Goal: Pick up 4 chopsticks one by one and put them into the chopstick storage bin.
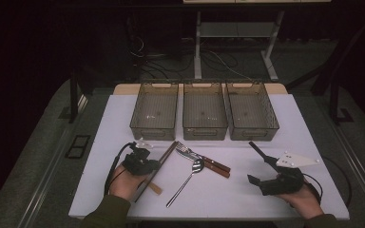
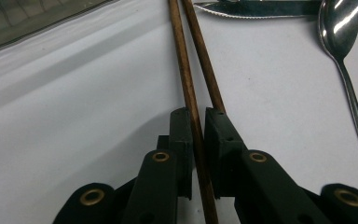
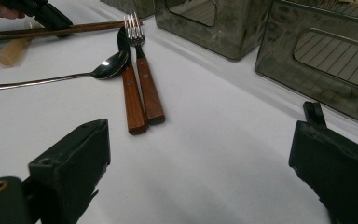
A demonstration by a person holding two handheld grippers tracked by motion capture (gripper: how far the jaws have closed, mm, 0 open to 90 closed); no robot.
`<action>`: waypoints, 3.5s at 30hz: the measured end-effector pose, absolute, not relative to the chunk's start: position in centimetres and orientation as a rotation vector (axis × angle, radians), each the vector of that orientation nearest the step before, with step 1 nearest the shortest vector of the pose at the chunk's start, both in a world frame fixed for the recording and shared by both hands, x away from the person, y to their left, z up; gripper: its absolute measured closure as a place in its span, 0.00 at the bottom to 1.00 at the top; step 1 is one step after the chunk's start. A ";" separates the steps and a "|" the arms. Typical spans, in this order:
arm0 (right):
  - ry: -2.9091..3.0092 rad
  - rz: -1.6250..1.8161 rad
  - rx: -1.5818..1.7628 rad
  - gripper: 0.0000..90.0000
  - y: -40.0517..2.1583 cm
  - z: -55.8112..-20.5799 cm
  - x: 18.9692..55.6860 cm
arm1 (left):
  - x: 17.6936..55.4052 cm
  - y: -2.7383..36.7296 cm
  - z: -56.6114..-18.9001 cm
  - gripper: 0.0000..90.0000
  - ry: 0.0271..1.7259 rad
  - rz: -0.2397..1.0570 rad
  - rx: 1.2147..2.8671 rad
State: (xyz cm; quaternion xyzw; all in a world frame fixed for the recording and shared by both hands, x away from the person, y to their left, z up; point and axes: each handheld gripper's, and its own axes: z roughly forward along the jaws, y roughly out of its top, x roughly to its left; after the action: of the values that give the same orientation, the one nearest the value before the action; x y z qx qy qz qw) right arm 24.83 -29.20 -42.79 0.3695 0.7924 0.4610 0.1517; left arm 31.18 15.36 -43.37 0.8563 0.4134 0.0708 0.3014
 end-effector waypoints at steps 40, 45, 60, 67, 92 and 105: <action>2.298 1.328 1.035 0.06 -28.6 -43.1 24.9 | 31.7 17.6 -41.8 0.94 1.047 0.237 2.252; 2.298 1.330 1.031 0.06 -28.5 -43.2 25.2 | 31.7 18.1 -41.4 0.93 1.051 0.224 2.230; 2.292 1.326 1.042 0.06 -28.7 -43.3 25.7 | 31.3 18.9 -39.9 0.94 0.961 0.226 2.214; 2.296 1.328 1.043 0.06 -28.7 -43.4 25.8 | 31.7 18.9 -38.9 0.94 0.958 0.236 2.193; 2.295 1.327 1.043 0.06 -28.6 -43.3 25.7 | 33.1 18.3 -36.9 0.94 0.922 0.238 2.190; 2.291 1.329 1.047 0.06 -28.7 -43.3 25.6 | 34.8 18.0 -36.2 0.94 0.910 0.227 2.161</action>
State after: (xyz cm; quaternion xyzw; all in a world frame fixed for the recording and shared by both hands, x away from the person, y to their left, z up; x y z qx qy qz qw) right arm 25.63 -28.69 -43.34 0.3637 0.7957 0.4617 0.1463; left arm 34.78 18.01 -36.19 0.8474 0.3570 0.0889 0.3828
